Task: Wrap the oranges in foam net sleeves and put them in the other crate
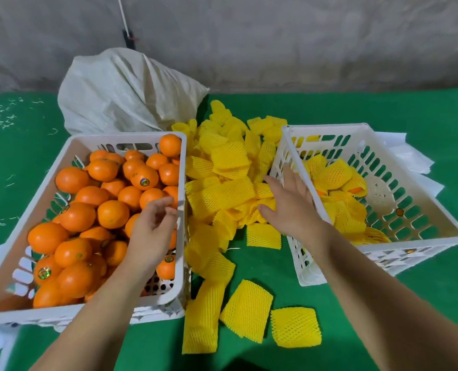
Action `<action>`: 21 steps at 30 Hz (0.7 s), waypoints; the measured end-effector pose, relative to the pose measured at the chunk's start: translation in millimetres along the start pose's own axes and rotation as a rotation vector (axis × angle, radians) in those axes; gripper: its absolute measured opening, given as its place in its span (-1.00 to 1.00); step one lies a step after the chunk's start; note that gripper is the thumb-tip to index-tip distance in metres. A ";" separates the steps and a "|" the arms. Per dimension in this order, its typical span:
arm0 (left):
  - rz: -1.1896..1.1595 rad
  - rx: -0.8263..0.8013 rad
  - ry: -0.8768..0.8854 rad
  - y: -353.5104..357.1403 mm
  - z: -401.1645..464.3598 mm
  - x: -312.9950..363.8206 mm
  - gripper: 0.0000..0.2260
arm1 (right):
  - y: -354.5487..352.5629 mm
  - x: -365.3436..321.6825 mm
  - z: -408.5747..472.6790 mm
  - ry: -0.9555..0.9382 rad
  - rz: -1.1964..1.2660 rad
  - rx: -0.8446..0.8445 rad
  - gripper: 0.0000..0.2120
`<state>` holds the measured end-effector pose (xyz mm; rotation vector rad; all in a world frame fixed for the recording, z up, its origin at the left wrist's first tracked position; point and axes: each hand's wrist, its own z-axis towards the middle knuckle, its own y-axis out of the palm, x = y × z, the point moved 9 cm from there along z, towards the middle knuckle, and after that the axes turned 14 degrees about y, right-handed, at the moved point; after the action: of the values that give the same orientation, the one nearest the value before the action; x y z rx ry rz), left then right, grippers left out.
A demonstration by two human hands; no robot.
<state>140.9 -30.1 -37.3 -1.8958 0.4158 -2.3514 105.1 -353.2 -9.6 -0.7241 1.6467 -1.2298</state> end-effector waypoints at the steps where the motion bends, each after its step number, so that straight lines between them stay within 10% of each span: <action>1: 0.137 -0.024 0.057 -2.3 13.5 -1.1 -0.75 | 13.9 -12.8 0.6 -0.036 -0.058 -0.047 -0.35; 8: 1.150 -0.393 0.236 20.7 31.0 -39.0 -0.21 | 86.6 -57.7 29.8 0.107 0.004 -0.475 -0.35; 21: 1.185 -0.056 0.147 -15.4 47.5 -33.9 -0.40 | 104.9 -21.5 56.7 0.465 0.754 -0.357 -0.28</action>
<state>196.1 -14.4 -56.1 -0.9555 1.1972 -1.6139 172.7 -323.0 -105.5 0.0353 2.2630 -0.5769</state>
